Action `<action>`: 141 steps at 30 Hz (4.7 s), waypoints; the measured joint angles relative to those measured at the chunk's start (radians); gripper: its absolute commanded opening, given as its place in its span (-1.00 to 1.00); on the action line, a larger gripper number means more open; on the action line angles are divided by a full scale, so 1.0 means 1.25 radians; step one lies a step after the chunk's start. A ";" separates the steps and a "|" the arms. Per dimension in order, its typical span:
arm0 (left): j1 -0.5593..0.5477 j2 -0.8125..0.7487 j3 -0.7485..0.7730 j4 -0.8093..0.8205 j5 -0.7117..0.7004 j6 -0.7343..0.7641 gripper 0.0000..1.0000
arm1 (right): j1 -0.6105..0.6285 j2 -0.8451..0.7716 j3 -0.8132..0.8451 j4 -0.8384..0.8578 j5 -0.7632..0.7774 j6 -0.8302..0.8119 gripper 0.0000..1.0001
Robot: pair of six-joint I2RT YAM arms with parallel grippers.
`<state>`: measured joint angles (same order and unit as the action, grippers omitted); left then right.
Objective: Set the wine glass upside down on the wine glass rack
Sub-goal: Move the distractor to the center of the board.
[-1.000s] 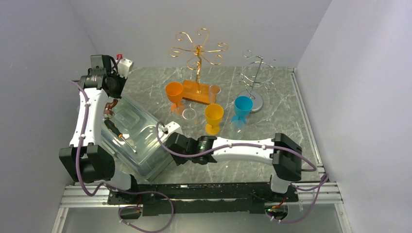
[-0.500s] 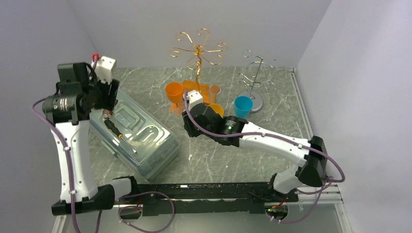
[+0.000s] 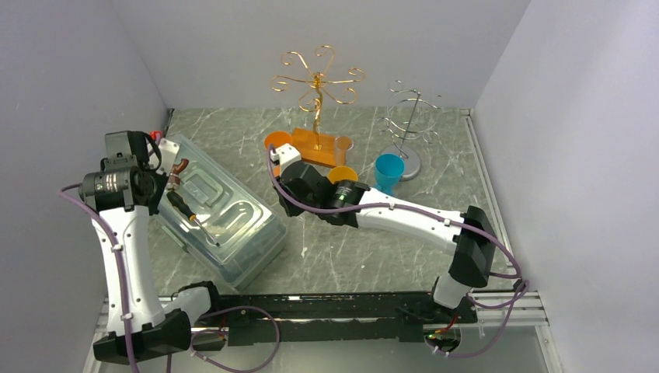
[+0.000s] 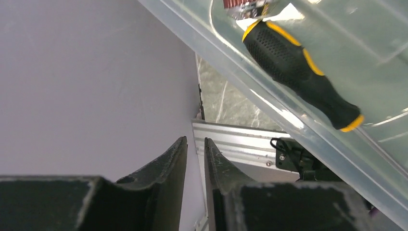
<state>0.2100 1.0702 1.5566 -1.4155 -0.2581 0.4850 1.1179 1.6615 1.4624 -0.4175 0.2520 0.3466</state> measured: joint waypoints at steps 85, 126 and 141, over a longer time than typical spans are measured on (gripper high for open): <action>0.376 0.163 0.169 -0.096 0.812 0.096 0.10 | 0.094 0.442 0.375 0.137 -0.301 0.121 -0.99; -0.271 0.172 -0.620 0.628 0.078 0.046 -0.09 | -0.076 -0.404 -0.312 -0.002 0.064 0.169 -0.67; -0.222 0.269 -0.564 0.728 0.027 -0.010 -0.10 | -0.077 -0.435 -0.330 -0.010 0.075 0.169 -0.66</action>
<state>-0.0677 1.4067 0.8513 -0.5060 -0.2237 0.4721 1.0218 1.1183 1.0496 -0.4297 0.3462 0.5575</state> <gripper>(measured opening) 0.451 0.168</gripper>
